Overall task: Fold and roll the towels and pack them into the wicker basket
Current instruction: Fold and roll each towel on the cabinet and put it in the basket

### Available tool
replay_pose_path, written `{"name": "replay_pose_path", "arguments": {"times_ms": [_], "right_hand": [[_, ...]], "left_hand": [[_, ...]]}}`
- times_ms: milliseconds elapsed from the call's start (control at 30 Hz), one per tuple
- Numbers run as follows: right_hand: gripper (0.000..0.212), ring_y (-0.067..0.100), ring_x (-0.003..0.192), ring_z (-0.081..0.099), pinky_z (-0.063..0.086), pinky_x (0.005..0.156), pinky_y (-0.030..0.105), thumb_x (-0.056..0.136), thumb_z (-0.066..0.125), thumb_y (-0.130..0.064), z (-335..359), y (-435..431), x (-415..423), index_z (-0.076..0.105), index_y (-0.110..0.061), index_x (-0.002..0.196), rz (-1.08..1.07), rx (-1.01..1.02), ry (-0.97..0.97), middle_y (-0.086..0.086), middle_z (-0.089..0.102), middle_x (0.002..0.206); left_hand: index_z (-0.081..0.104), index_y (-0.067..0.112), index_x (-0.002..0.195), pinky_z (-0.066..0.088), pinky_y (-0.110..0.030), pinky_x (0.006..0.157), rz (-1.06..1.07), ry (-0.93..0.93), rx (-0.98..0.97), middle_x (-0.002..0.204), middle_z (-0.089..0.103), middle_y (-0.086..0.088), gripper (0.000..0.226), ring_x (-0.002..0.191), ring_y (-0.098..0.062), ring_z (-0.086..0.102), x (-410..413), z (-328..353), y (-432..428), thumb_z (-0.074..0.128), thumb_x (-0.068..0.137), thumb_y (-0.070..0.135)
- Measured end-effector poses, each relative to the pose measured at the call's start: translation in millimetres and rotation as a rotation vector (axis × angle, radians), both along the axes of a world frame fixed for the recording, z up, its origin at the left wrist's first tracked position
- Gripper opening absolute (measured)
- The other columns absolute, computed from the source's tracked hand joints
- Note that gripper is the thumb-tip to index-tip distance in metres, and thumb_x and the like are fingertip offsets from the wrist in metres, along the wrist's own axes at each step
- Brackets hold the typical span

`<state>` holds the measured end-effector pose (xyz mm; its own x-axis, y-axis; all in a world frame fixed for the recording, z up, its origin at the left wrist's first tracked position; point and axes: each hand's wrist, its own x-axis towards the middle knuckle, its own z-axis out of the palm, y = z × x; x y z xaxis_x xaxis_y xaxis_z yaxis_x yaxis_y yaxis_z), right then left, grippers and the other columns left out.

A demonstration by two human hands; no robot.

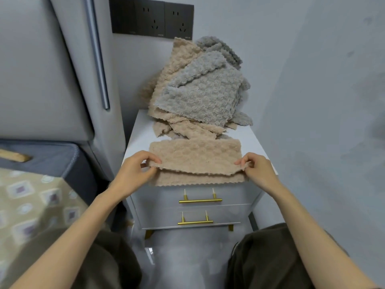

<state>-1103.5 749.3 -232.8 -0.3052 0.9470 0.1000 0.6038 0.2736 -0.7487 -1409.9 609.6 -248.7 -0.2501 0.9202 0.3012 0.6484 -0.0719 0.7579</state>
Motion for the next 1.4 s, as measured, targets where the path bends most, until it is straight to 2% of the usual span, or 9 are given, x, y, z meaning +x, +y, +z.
{"name": "replay_pose_path", "arguments": {"times_ms": [200, 433, 567, 667, 833, 1000, 1133, 1233, 1400], "right_hand": [[0.036, 0.014, 0.096, 0.059, 0.038, 0.060, 0.007, 0.070, 0.038, 0.018, -3.9, 1.0, 4.7, 0.044, -0.016, 0.060, 0.083, 0.063, -0.086, 0.002, 0.071, 0.098], [0.037, 0.014, 0.102, 0.058, 0.043, 0.082, 0.031, 0.073, 0.039, 0.015, -2.0, 0.5, 7.6, 0.053, -0.018, 0.062, 0.047, 0.079, -0.188, -0.004, 0.069, 0.102], [0.031, 0.018, 0.078, 0.058, 0.042, 0.068, 0.032, 0.087, 0.038, 0.000, -2.3, 7.1, -2.2, 0.063, -0.018, 0.093, -0.179, 0.139, -0.097, 0.001, 0.067, 0.101], [0.033, 0.028, 0.118, 0.048, 0.039, 0.092, 0.037, 0.095, 0.043, -0.033, -10.0, 20.1, -10.5, 0.058, -0.015, 0.119, -0.201, -0.021, -0.118, 0.004, 0.062, 0.116], [0.042, 0.035, 0.113, 0.041, 0.037, 0.090, 0.044, 0.086, 0.043, -0.059, -14.8, 31.5, -28.2, 0.055, -0.021, 0.071, -0.287, -0.159, -0.288, 0.010, 0.061, 0.103], [0.019, 0.031, 0.098, 0.053, 0.044, 0.087, 0.045, 0.086, 0.050, -0.037, -9.1, 32.0, -31.3, 0.045, -0.021, 0.077, -0.265, -0.189, -0.142, 0.005, 0.061, 0.090], [0.011, 0.024, 0.095, 0.058, 0.045, 0.091, 0.045, 0.091, 0.051, -0.030, 3.8, 33.5, -12.1, 0.055, -0.023, 0.098, -0.279, 0.012, -0.131, -0.003, 0.064, 0.094], [0.020, 0.028, 0.099, 0.059, 0.046, 0.080, 0.037, 0.091, 0.050, -0.032, 14.2, 37.2, 3.5, 0.063, -0.022, 0.102, -0.375, 0.204, -0.209, 0.001, 0.067, 0.099], [0.017, 0.029, 0.090, 0.065, 0.044, 0.070, 0.030, 0.084, 0.054, -0.024, 25.6, 57.7, 24.3, 0.070, -0.022, 0.091, -0.536, 0.168, -0.150, 0.004, 0.072, 0.081]], "left_hand": [[0.066, 0.026, 0.080, 0.047, -0.024, 0.087, -0.087, 0.152, -0.066, 0.097, 0.065, 0.016, 0.012, 0.091, -0.004, 0.058, -1.0, -2.3, -6.8, 0.060, 0.071, 0.031], [0.072, 0.034, 0.067, 0.035, -0.027, 0.078, 0.025, 0.358, -0.003, 0.084, 0.066, 0.027, 0.039, 0.083, -0.003, 0.046, 0.8, -4.5, -0.6, 0.043, 0.081, 0.056], [0.071, 0.034, 0.090, 0.032, -0.025, 0.091, 0.077, 0.234, 0.043, 0.100, 0.064, 0.017, 0.037, 0.101, -0.012, 0.051, -4.1, -7.0, 21.2, 0.042, 0.086, 0.055], [0.063, 0.030, 0.117, 0.036, -0.036, 0.103, 0.087, 0.228, 0.000, 0.122, 0.061, 0.007, 0.043, 0.119, -0.017, 0.049, -8.2, -13.9, 45.2, 0.037, 0.091, 0.051], [0.048, 0.017, 0.138, 0.036, -0.047, 0.103, 0.107, 0.249, -0.200, 0.126, 0.059, -0.008, 0.048, 0.124, -0.030, 0.045, -10.9, -25.0, 76.9, 0.038, 0.099, 0.043], [0.058, 0.022, 0.097, 0.031, -0.033, 0.086, 0.094, 0.292, -0.300, 0.103, 0.059, -0.005, 0.046, 0.108, -0.028, 0.046, -14.6, -22.2, 93.3, 0.039, 0.085, 0.062], [0.057, 0.018, 0.088, 0.030, -0.029, 0.077, 0.085, 0.264, -0.243, 0.084, 0.051, -0.001, 0.032, 0.098, -0.023, 0.043, -7.6, 2.6, 80.8, 0.064, 0.083, 0.049], [0.056, 0.006, 0.077, 0.035, -0.029, 0.062, -0.061, 0.073, -0.228, 0.071, 0.055, -0.011, 0.045, 0.070, -0.015, 0.050, 14.7, 28.6, 68.6, 0.069, 0.078, 0.049], [0.051, 0.013, 0.078, 0.041, -0.024, 0.057, -0.233, -0.240, -0.374, 0.075, 0.063, -0.013, 0.035, 0.064, -0.010, 0.057, 69.9, 29.6, 73.9, 0.067, 0.084, 0.044]]}}
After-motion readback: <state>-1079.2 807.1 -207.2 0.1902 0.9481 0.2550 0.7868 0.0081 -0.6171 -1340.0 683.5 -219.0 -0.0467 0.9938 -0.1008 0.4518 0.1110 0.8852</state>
